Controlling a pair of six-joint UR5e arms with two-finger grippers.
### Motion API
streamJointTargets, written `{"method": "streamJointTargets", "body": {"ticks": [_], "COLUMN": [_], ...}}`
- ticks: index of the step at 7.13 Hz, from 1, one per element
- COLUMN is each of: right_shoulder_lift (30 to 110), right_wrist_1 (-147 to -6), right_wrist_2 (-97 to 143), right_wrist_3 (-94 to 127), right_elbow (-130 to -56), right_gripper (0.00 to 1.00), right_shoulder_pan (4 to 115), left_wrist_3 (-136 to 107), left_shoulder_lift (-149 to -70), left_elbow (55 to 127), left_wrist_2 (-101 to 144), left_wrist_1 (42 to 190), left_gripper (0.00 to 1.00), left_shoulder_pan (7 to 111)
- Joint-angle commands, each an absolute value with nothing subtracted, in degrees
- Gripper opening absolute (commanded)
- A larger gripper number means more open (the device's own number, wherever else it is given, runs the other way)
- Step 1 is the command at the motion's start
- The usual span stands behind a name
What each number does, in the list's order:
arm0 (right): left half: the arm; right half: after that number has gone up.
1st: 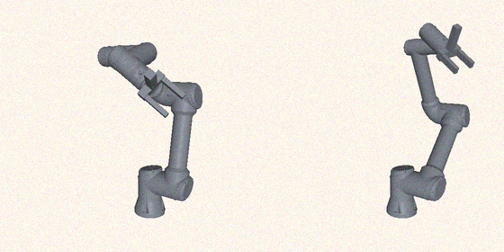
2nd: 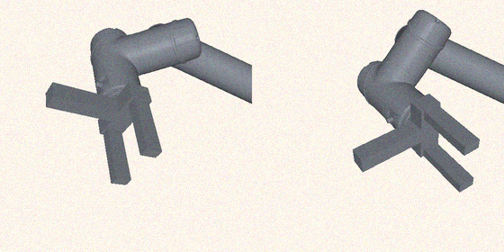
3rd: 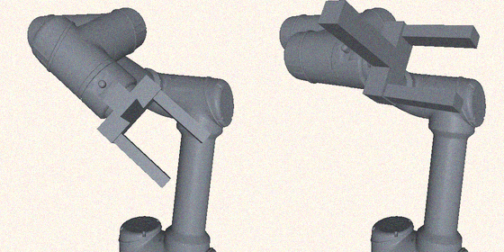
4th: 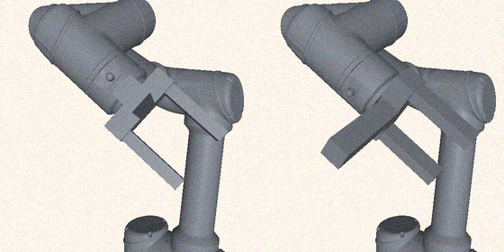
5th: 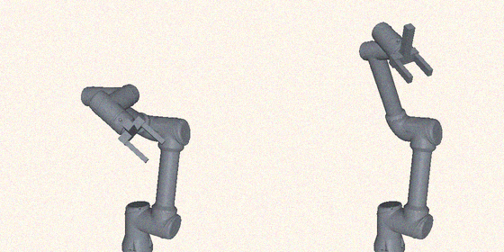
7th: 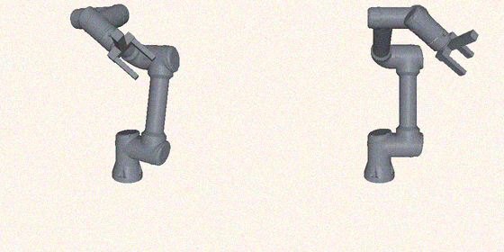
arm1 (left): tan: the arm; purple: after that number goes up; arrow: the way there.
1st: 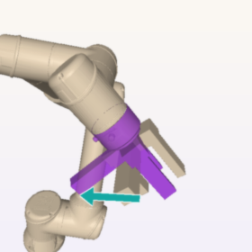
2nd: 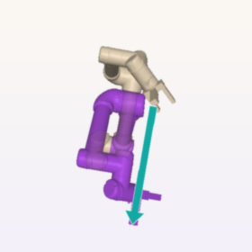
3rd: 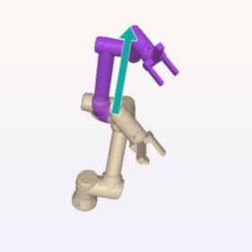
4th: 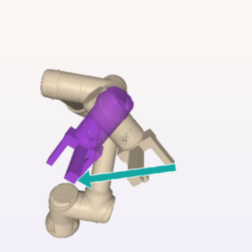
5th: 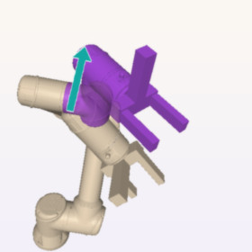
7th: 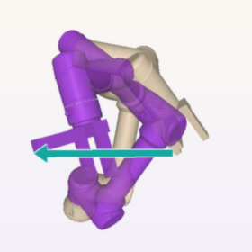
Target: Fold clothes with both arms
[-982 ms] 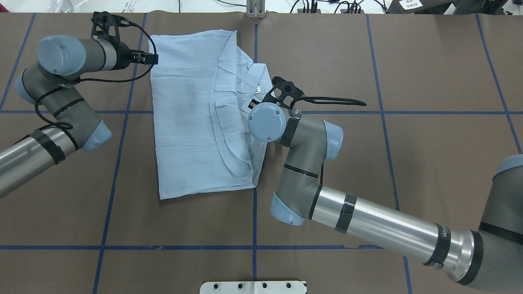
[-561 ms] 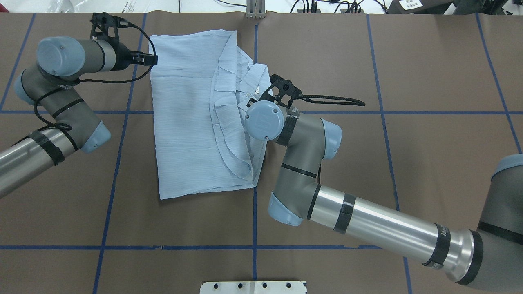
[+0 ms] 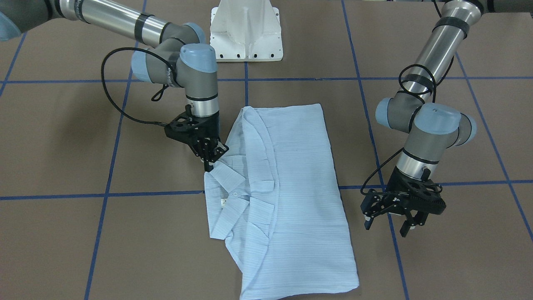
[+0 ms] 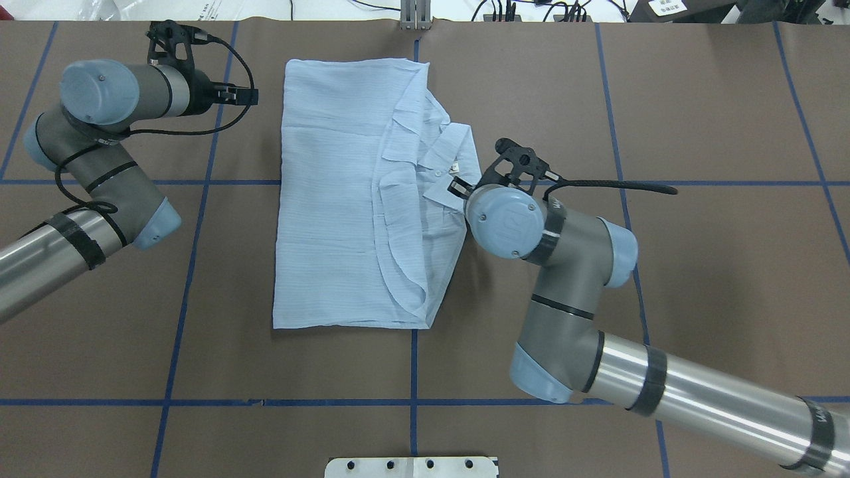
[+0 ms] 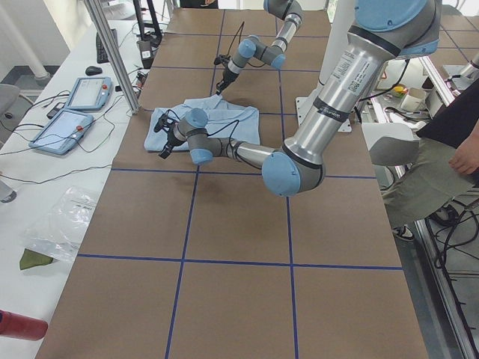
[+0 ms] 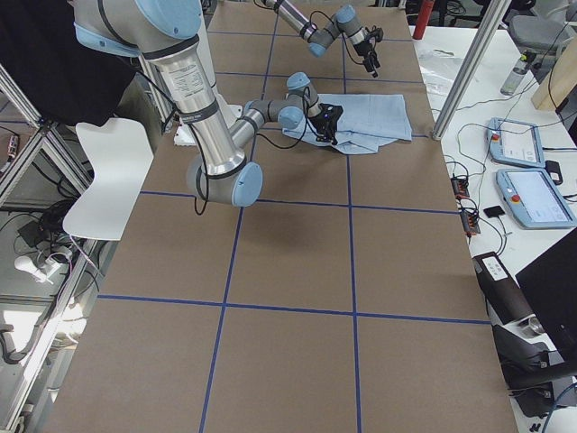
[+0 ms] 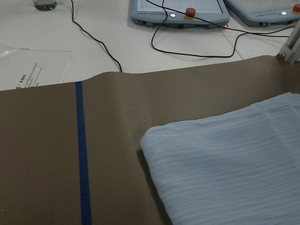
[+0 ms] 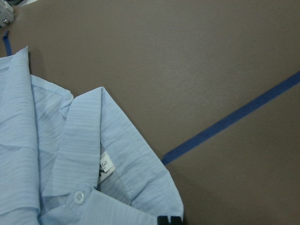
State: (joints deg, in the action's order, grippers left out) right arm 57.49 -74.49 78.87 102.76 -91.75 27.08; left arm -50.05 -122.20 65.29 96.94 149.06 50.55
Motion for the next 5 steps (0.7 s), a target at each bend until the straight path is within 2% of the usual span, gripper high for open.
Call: {"method": "streamJointTargets", "body": {"ticks": [1, 2, 3, 4, 5], "right_shoulder_lift": [62.84, 62.84, 62.23, 60.31, 56.99], "right_wrist_1": [-74.27, -74.01, -74.53, -74.97, -79.41], "right_wrist_2": [78.66, 78.58, 79.01, 79.01, 81.36], "right_wrist_3": [101.52, 99.34, 97.66, 93.04, 89.16], "right_elbow": [-95.89, -95.98, -95.89, -95.98, -96.15], "right_gripper": [0.00, 0.00, 0.69, 1.00, 1.00], "right_shoulder_pan": [26.63, 26.63, 26.54, 26.54, 27.15], "left_wrist_3": [-50.36, -50.36, -50.27, -50.27, -50.10], "left_shoulder_lift": [-121.99, -121.64, -121.55, -121.38, -121.20], "left_elbow": [65.74, 66.09, 66.53, 66.97, 66.89], "left_wrist_2": [96.94, 97.38, 98.95, 99.23, 101.14], "left_wrist_1": [149.06, 149.06, 148.98, 148.89, 148.97], "left_gripper": [1.00, 1.00, 1.00, 1.00, 1.00], "left_shoulder_pan": [50.54, 50.54, 50.54, 50.54, 50.54]}}
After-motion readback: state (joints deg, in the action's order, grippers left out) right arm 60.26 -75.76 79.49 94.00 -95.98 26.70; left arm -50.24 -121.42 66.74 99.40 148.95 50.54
